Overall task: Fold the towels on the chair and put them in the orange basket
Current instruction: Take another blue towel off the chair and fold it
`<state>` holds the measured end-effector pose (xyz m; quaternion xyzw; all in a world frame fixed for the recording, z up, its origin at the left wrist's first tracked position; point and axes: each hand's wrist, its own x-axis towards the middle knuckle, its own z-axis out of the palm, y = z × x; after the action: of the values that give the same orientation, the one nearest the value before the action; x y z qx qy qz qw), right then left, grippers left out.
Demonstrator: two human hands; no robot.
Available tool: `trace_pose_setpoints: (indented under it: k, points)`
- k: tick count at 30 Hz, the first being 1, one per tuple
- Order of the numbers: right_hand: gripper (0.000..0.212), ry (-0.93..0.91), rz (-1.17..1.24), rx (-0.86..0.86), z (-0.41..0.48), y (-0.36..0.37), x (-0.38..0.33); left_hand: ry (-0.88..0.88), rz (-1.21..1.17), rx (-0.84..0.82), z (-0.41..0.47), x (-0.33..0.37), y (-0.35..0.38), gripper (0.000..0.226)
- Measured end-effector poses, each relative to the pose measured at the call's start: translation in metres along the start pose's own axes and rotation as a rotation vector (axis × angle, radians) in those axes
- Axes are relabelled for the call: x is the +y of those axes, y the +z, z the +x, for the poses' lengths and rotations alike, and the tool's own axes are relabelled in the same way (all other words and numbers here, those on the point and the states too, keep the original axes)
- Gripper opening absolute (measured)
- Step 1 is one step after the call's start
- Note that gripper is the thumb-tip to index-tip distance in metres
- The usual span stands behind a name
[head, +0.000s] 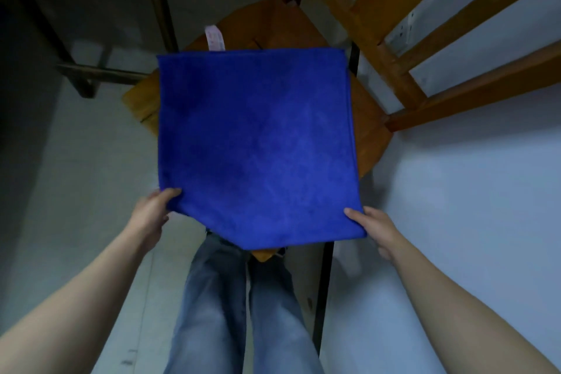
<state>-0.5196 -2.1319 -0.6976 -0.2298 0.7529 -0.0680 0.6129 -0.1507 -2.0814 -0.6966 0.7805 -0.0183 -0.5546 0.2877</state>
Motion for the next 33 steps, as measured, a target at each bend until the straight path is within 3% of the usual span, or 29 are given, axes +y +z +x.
trace_pose_setpoints:
  k: [2,5,8,12,17,22,24,27,33]
  points:
    - [0.006,-0.009,0.102,0.015,-0.009,-0.002,0.004,-0.021,0.043,0.0,-0.012,-0.008,-0.011,0.004]
    - [0.012,0.017,0.212,0.043,-0.024,0.005,0.006,-0.045,0.032,-0.013,-0.023,-0.021,-0.025,0.016]
    - [0.012,0.05,0.279,0.021,-0.036,0.011,0.007,-0.09,0.053,-0.034,-0.034,-0.036,-0.023,0.009]
    - [0.01,0.064,0.397,0.019,-0.041,0.011,0.002,-0.244,0.013,-0.159,-0.036,-0.059,-0.002,0.033]
    - [0.013,0.059,0.499,0.058,-0.044,0.005,0.0,-0.384,0.073,-0.12,-0.031,-0.073,0.006,0.01]
    - [0.014,0.007,0.46,0.197,-0.057,0.005,-0.01,-0.262,0.186,0.019,-0.046,-0.069,-0.021,0.018]
    - [0.008,-0.035,0.336,0.274,-0.065,0.008,-0.014,-0.265,0.089,-0.001,-0.061,-0.067,-0.027,0.023]
    - [0.021,-0.117,0.205,0.381,-0.082,0.01,-0.014,-0.297,-0.12,-0.024,-0.087,-0.068,-0.029,0.026]
    - [0.02,-0.167,0.122,0.501,-0.116,0.002,-0.012,-0.127,-0.191,0.139,-0.125,-0.064,-0.034,0.02]
